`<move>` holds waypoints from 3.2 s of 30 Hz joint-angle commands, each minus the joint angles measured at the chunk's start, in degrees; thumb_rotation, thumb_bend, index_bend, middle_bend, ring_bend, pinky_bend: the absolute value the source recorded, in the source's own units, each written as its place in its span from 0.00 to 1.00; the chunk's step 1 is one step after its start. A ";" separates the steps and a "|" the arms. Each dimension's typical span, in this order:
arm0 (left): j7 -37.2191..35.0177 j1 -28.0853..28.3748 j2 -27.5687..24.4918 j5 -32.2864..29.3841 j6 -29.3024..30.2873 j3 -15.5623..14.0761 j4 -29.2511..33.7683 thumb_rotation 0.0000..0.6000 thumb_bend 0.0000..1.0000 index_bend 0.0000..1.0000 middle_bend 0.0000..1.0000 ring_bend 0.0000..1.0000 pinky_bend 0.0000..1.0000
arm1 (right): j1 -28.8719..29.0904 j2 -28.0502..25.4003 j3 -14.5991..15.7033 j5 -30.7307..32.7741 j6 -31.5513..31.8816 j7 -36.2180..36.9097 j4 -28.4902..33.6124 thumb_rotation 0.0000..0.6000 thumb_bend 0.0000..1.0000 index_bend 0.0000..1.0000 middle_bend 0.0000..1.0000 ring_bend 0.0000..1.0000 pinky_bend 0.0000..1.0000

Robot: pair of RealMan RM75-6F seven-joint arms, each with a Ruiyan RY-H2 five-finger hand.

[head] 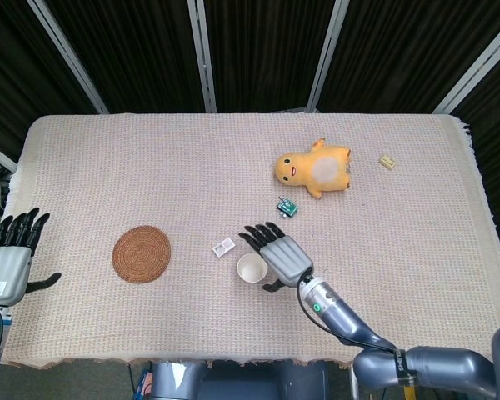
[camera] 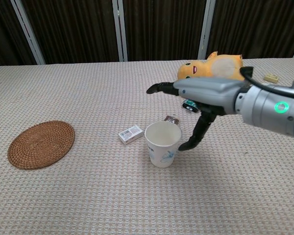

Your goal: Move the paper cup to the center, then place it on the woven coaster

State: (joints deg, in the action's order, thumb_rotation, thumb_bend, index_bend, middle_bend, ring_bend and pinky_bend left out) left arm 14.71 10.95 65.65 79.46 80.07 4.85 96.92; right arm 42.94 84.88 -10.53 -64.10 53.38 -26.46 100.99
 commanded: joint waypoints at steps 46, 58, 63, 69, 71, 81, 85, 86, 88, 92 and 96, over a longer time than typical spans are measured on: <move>29.44 40.42 36.76 -4.94 -34.62 7.62 -12.77 1.00 0.00 0.34 0.33 0.31 0.44 | -28.61 -16.47 7.81 -21.46 32.82 16.28 -10.86 1.00 0.00 0.00 0.00 0.00 0.00; 30.19 42.09 36.05 -6.38 -31.64 8.04 -12.29 1.00 0.00 0.43 0.42 0.38 0.49 | -29.01 -16.23 6.80 -21.42 32.05 16.33 -11.31 1.00 0.00 0.00 0.00 0.00 0.00; 30.95 41.25 31.06 -6.46 -28.31 9.39 -7.51 1.00 0.00 0.43 0.41 0.37 0.49 | -29.19 -16.15 6.73 -21.94 31.98 16.04 -11.15 1.00 0.00 0.00 0.00 0.00 0.00; 32.07 37.94 20.83 -8.04 -24.75 8.90 -1.13 1.00 0.00 0.43 0.41 0.37 0.49 | -29.51 -16.15 6.81 -22.79 31.96 15.56 -10.57 1.00 0.00 0.00 0.00 0.00 0.00; 31.00 36.11 17.51 -8.53 -23.69 7.83 0.02 1.00 0.00 0.43 0.41 0.37 0.49 | -29.60 -16.14 6.87 -23.16 31.98 15.35 -10.36 1.00 0.00 0.00 0.00 0.00 0.00; 20.04 27.49 7.93 -3.37 -19.55 -0.72 -4.22 1.00 0.00 0.43 0.41 0.37 0.49 | -29.98 -16.00 7.26 -25.07 32.14 14.18 -9.09 1.00 0.00 0.00 0.00 0.00 0.00; 15.75 25.79 7.76 -1.63 -19.23 -2.81 -7.44 1.00 0.00 0.43 0.41 0.37 0.49 | -30.04 -15.72 7.56 -26.29 32.39 13.20 -8.77 1.00 0.00 0.00 0.00 0.00 0.00; 14.66 25.58 8.01 -1.07 -19.13 -3.09 -8.40 1.00 0.00 0.43 0.41 0.37 0.49 | -30.06 -15.62 7.59 -26.52 32.43 12.93 -8.69 1.00 0.00 0.00 0.00 0.00 0.00; 13.26 25.35 8.64 -0.24 -19.05 -3.45 -10.24 1.00 0.00 0.43 0.41 0.37 0.49 | -30.12 -15.47 7.59 -26.75 32.42 12.54 -8.56 1.00 0.00 0.00 0.00 0.00 0.00; 12.45 25.14 9.75 0.35 -19.13 -3.77 -12.44 1.00 0.00 0.43 0.42 0.37 0.49 | -30.22 -15.37 7.44 -26.80 32.40 12.22 -8.56 1.00 0.00 0.00 0.00 0.00 0.00; 11.60 24.97 10.95 0.63 -19.47 -4.08 -13.71 1.00 0.00 0.43 0.41 0.37 0.49 | -30.31 -15.44 7.19 -26.55 32.29 12.33 -8.66 1.00 0.00 0.00 0.00 0.00 0.00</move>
State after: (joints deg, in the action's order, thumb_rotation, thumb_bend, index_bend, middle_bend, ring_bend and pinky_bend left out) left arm 26.57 36.00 76.36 79.99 60.70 0.87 83.41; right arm 12.64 69.44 -3.33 -90.65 85.67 -14.14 92.34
